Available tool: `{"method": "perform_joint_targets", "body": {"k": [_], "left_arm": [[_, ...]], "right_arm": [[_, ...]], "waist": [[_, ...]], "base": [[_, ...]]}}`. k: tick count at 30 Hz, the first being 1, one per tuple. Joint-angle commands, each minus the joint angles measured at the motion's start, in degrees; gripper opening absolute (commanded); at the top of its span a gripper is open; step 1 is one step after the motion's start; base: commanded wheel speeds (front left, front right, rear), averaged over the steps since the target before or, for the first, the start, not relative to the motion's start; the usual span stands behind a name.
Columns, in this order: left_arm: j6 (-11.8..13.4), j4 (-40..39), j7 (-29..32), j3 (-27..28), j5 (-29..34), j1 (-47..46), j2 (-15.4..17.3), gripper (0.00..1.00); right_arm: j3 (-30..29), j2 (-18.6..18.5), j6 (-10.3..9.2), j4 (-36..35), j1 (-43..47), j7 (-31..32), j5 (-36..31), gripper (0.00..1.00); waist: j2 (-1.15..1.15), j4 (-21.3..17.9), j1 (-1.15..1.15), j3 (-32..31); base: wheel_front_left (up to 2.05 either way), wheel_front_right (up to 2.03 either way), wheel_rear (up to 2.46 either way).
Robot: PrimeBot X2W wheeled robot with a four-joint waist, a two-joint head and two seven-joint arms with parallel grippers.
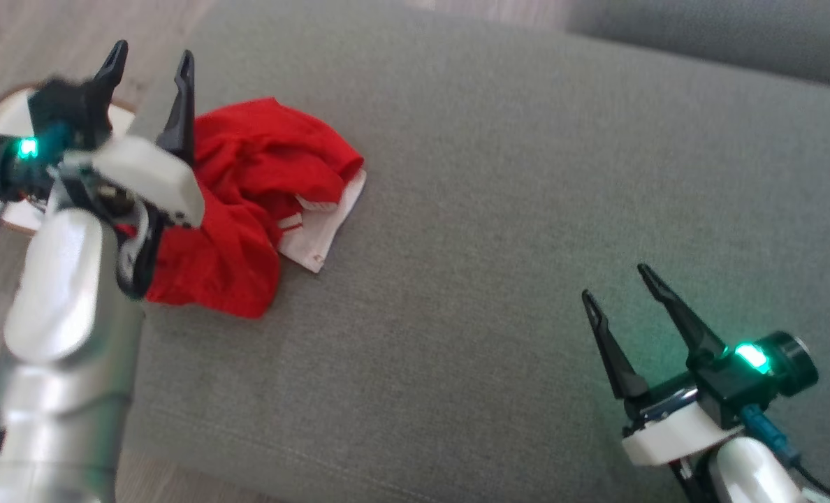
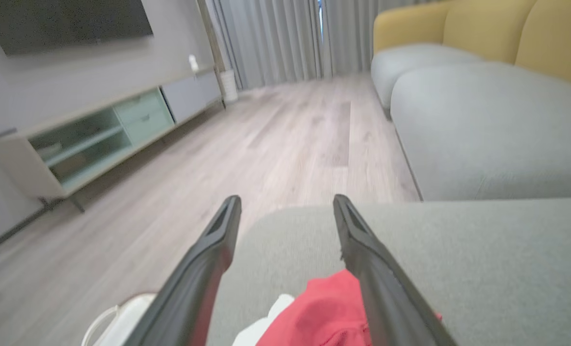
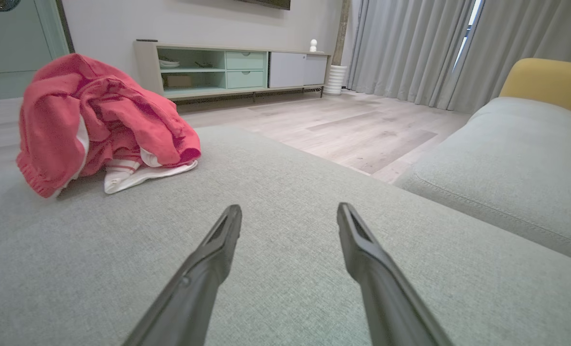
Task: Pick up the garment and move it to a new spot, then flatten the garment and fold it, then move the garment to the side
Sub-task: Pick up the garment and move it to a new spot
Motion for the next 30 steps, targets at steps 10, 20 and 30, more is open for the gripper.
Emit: {"method": "perform_joint_targets", "body": {"k": [10,20,30], "left_arm": [[-1.29,19.20,9.81,-0.16,-8.82,-10.25,2.65,1.00],[-1.36,27.24,0.41,-7.00,-10.18,-12.44,4.09,0.00],[-1.37,23.51,-8.80,-15.39,-10.82,-18.80,4.98,0.00]], "right_arm": [[1.41,-3.76,-0.04,-3.89,-4.73,-0.62,-0.49,1.00],[1.72,-3.17,-0.04,-3.44,-5.20,-0.62,-0.46,1.00],[3.25,0.76,-0.04,-1.30,-4.68,-0.62,0.96,1.00]], "waist": [[0.00,-4.88,-0.02,9.72],[0.00,-5.29,-0.02,9.99],[0.00,-7.45,-0.02,0.75]], "base": [[0.00,0.00,0.00],[0.00,0.00,0.00],[0.00,0.00,0.00]]}}
